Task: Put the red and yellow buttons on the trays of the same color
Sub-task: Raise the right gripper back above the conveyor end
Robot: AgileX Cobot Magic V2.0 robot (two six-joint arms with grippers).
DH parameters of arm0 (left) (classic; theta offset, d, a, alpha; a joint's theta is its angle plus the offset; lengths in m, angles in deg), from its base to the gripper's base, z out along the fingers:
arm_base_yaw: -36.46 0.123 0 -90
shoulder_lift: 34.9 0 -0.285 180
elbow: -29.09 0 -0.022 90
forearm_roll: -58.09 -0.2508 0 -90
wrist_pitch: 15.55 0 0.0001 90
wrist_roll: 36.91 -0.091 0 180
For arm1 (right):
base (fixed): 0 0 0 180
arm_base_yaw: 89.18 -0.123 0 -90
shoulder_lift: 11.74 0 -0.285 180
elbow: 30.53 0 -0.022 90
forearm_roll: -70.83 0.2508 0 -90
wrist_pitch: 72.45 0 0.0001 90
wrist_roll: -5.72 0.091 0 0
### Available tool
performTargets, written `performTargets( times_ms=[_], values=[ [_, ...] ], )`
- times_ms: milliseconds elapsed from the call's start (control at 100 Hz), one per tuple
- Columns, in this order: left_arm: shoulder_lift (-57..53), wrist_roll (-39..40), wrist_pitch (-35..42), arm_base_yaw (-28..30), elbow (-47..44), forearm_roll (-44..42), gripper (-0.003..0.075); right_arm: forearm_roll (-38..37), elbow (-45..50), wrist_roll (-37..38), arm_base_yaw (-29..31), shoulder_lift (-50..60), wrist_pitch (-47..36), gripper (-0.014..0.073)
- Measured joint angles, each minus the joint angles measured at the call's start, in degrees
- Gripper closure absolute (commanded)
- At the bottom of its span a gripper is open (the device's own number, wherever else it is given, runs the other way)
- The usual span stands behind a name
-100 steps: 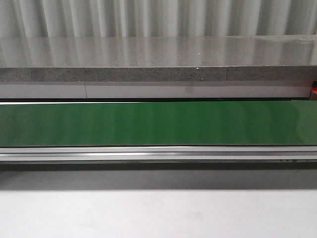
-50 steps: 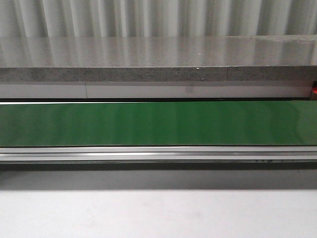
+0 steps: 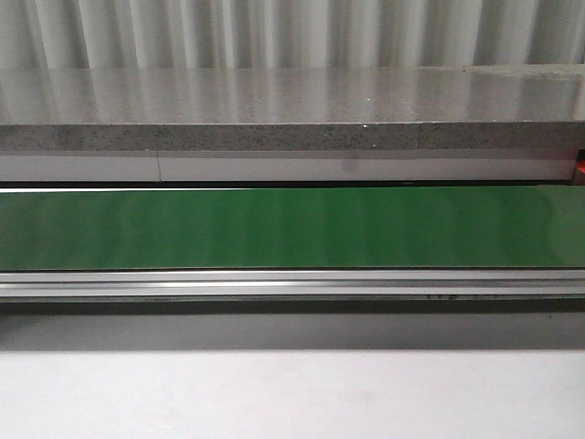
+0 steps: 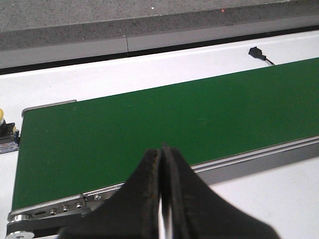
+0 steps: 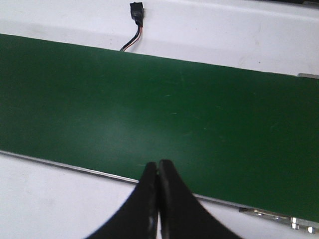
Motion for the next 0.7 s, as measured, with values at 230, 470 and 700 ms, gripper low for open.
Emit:
performTargets(
  times_ms=[230,470,700],
  values=[
    [0.0,0.0,0.0,0.0,0.0,0.0,0.074,0.0,8.97,-1.04,-0.08,12.06,-2.22,0.0659],
    [0.0,0.0,0.0,0.0,0.0,0.0,0.074,0.0,16.93,-1.61,-0.08,25.63,-2.37,0.0659],
    [0.0,0.0,0.0,0.0,0.0,0.0,0.074,0.0,20.99,-1.61,-0.08,35.13,-1.67,0.0659]
  ],
)
